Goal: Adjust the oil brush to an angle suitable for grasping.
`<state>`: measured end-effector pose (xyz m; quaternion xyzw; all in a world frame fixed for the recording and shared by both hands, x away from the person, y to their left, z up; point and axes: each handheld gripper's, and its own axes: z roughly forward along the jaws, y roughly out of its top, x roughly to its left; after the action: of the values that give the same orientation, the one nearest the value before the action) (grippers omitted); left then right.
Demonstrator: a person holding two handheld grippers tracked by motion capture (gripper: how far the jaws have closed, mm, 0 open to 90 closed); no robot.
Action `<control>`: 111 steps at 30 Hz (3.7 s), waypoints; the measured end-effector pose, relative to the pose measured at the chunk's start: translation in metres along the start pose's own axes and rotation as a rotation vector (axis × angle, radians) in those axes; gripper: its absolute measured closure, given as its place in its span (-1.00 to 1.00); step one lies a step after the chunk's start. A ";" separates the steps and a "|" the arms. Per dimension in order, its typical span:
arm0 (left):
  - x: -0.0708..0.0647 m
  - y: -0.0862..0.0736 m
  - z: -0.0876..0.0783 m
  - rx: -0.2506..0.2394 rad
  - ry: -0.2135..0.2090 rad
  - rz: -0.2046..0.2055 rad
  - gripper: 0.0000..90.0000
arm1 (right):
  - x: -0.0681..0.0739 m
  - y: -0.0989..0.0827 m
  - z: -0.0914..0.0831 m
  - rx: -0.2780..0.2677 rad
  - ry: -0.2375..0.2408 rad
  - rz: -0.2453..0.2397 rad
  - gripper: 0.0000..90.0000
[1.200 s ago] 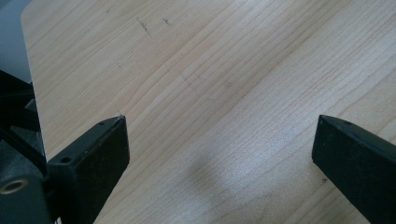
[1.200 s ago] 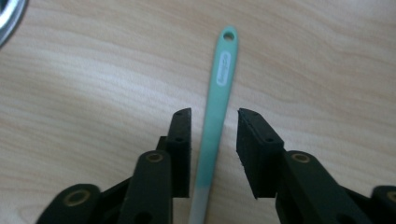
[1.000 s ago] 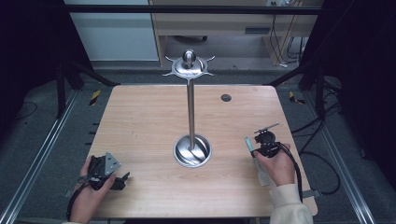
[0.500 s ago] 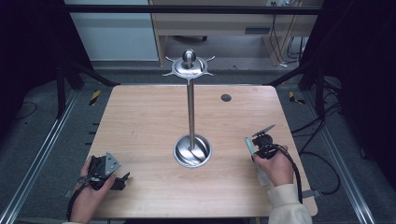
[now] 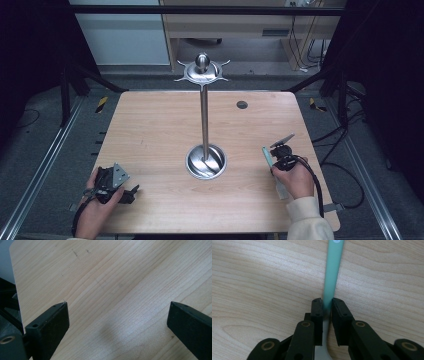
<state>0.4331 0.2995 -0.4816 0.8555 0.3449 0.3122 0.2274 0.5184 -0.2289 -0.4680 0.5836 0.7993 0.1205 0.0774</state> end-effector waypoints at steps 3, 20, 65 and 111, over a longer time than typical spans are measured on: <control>0.000 0.000 0.000 -0.001 0.000 0.000 -0.92 | 0.000 0.000 0.000 -0.001 -0.001 0.004 0.78; 0.000 0.000 0.000 0.004 0.003 0.002 -0.92 | -0.001 0.005 -0.022 -0.075 0.004 0.015 0.83; 0.001 0.000 -0.001 -0.007 0.004 -0.006 -0.92 | 0.021 0.017 -0.126 -0.633 0.138 -0.069 0.83; 0.001 0.000 -0.002 -0.007 0.003 -0.007 -0.92 | 0.042 0.006 -0.178 -0.832 0.205 -0.136 0.83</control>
<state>0.4324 0.3010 -0.4798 0.8529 0.3473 0.3139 0.2311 0.4642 -0.2054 -0.2946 0.4336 0.7231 0.4842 0.2339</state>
